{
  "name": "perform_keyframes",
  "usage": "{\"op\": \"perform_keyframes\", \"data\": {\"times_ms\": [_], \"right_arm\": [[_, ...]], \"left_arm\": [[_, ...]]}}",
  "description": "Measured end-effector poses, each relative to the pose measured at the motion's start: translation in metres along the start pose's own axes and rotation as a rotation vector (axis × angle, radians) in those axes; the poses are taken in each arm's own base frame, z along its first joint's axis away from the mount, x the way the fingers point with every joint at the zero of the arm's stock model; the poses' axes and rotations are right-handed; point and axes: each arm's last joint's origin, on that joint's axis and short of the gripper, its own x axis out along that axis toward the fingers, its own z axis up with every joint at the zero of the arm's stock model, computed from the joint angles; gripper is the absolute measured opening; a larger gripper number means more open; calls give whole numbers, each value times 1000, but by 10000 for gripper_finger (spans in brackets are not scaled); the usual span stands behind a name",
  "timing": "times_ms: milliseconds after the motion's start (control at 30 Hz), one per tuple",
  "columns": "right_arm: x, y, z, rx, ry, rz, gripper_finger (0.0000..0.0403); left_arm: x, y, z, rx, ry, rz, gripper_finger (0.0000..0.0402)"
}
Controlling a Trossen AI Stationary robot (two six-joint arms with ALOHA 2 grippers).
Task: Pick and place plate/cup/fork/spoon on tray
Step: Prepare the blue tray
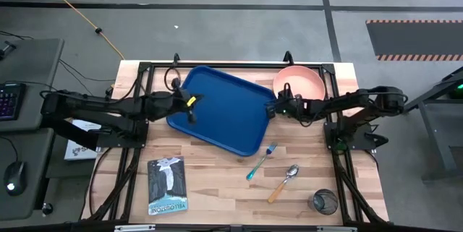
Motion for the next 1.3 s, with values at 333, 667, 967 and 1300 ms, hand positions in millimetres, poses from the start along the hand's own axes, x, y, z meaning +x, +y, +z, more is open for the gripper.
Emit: {"op": "perform_keyframes", "data": {"times_ms": [333,667,967,1300], "right_arm": [[-14,15,26,-121,39,185,0],[-42,34,18,-319,360,125,0],[-42,31,-7,-253,386,110,0],[-15,40,-22,-228,351,91,0]], "left_arm": [[13,27,-38,-198,362,23,0],[45,31,-80,-240,677,15,0],[58,33,-107,-202,852,26,0],[56,38,-112,-202,911,42,0]]}}
